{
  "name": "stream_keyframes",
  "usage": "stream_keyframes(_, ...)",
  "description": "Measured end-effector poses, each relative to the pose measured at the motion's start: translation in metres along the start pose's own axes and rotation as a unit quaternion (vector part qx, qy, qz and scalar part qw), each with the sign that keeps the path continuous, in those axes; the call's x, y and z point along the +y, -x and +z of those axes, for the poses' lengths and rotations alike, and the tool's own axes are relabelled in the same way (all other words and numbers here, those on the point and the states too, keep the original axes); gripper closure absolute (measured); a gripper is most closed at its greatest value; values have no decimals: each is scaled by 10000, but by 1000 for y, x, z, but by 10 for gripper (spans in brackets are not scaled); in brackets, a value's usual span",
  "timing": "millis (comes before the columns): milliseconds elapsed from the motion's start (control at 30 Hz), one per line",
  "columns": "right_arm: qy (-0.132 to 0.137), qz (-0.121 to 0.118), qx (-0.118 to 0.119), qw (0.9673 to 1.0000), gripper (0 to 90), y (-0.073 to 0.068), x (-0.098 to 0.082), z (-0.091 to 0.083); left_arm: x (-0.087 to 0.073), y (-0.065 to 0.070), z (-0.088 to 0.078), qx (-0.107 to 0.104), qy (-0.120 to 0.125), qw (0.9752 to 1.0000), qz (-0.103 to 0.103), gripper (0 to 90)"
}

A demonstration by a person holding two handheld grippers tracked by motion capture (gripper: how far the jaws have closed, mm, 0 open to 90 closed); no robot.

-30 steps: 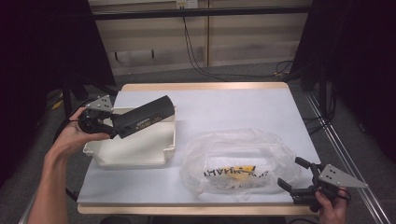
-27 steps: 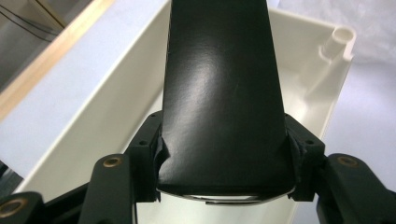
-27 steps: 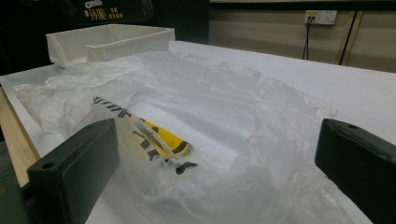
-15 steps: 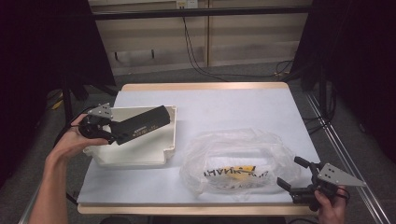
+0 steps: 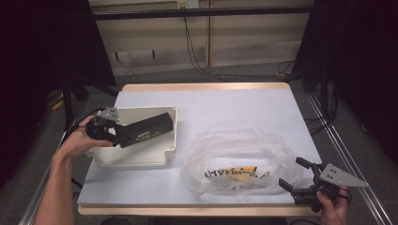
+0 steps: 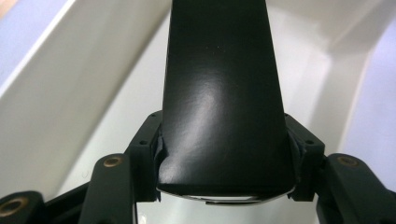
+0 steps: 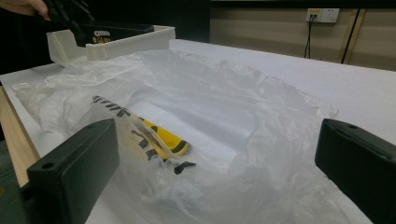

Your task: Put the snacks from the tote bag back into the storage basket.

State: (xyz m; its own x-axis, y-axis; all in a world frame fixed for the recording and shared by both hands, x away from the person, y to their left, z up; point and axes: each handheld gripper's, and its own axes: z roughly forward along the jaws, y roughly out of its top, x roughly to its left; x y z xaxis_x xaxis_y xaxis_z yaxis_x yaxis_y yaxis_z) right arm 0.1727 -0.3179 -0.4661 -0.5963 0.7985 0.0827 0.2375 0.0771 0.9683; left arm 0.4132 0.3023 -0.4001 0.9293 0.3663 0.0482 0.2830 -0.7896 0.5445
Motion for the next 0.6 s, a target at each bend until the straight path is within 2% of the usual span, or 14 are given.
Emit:
stream_keyframes(133, -14, -15, 71, 10000, 0, -2, 0, 3, 2, -4, 7, -23, -34, 10000, -45, 432)
stream_keyframes(233, -20, -11, 70, 10000, 0, -1, 0, 3, 6, -3, 9, -9, -81, 9999, 82, 431)
stream_keyframes(367, -26, -5, 89, 10000, 0, -2, 0, 4, 6, -6, 12, -9, -148, 9999, 76, 431)
stream_keyframes(500, -31, -17, 99, 9999, 0, -2, 0, 4, 7, -9, 14, -107, -253, 9995, 147, 431)
stream_keyframes(600, -31, 23, 80, 10000, 0, -2, 0, 4, 10, -12, 18, -155, -466, 9985, 249, 430)
